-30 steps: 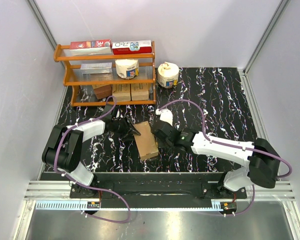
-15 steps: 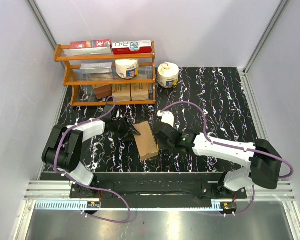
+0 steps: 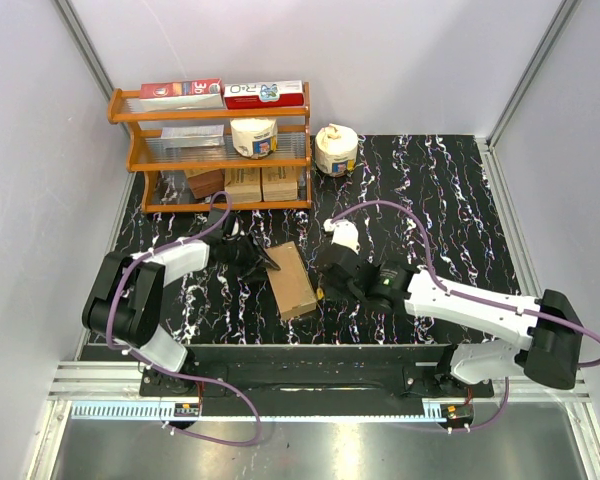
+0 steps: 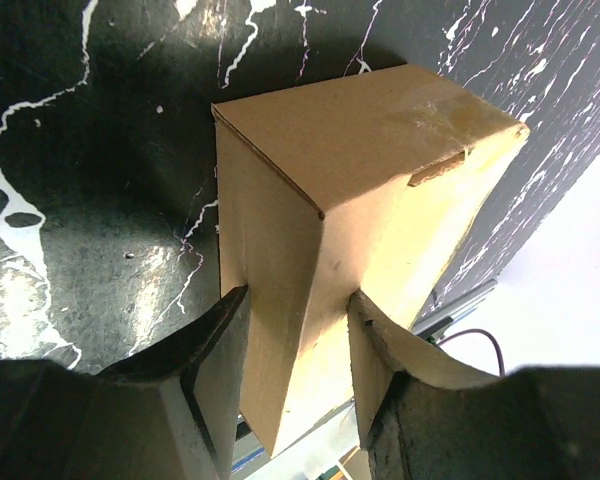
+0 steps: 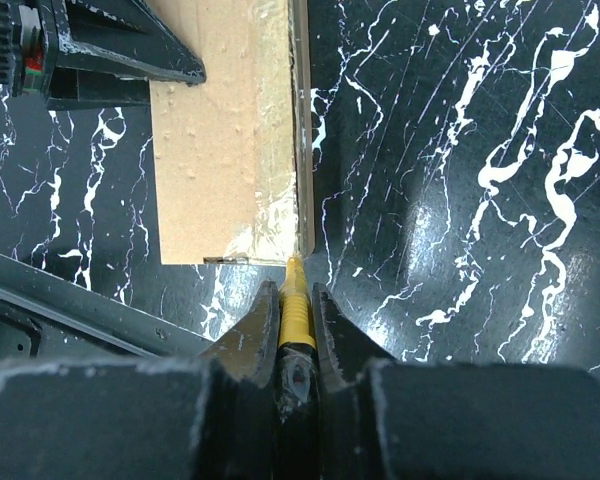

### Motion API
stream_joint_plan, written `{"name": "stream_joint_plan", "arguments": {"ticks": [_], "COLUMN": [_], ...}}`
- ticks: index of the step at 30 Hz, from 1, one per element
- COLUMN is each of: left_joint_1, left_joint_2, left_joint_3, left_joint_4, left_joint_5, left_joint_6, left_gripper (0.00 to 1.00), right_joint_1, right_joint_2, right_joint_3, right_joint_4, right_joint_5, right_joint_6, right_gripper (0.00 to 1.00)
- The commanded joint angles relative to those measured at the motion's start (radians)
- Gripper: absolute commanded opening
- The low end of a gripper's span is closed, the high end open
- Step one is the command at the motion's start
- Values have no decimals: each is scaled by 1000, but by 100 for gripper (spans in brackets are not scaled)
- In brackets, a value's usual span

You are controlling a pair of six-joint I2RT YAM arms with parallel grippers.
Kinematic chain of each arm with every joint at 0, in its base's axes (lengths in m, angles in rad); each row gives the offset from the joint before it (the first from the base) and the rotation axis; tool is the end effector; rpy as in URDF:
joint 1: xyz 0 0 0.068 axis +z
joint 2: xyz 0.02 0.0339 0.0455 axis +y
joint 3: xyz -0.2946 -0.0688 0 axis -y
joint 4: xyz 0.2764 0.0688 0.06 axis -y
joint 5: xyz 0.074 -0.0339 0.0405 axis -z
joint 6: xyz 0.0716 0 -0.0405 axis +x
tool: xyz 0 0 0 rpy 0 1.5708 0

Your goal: Unpack the express box

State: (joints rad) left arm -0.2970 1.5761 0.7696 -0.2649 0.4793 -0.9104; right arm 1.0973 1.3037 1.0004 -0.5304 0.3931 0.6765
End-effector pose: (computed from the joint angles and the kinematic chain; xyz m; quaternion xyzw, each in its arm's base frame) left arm 0.2983 -0.1258 0.1294 -0.2283 0.9151 -0.3256 0.0670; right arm 0.1695 0.2706 0.2686 -0.1223 0.9094 0.1588 0.3644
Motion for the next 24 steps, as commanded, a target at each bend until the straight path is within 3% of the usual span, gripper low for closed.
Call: {"name": "stream_joint_plan", "arguments": {"ticks": [1, 7, 15, 24], "left_joint_1": [12, 7, 9, 9], "left_joint_2": [-11, -80, -119, -162], "left_joint_3": [6, 60, 92, 68], "left_joint_4": [-77, -96, -108, -138], "left_joint_5": [-154, -151, -127, -188], "left_joint_6": [34, 128, 202, 229], "left_gripper": [45, 60, 80, 79], "right_joint_1": [10, 9, -8, -8], "right_joint_2": [-49, -40, 149, 302], "right_joint_3": [6, 29, 75, 204], "right_joint_4": [-19, -32, 16, 84], "right_joint_5": [22, 128, 124, 121], "right_joint_6": [20, 21, -11, -130], "right_gripper": [0, 0, 0, 0]}}
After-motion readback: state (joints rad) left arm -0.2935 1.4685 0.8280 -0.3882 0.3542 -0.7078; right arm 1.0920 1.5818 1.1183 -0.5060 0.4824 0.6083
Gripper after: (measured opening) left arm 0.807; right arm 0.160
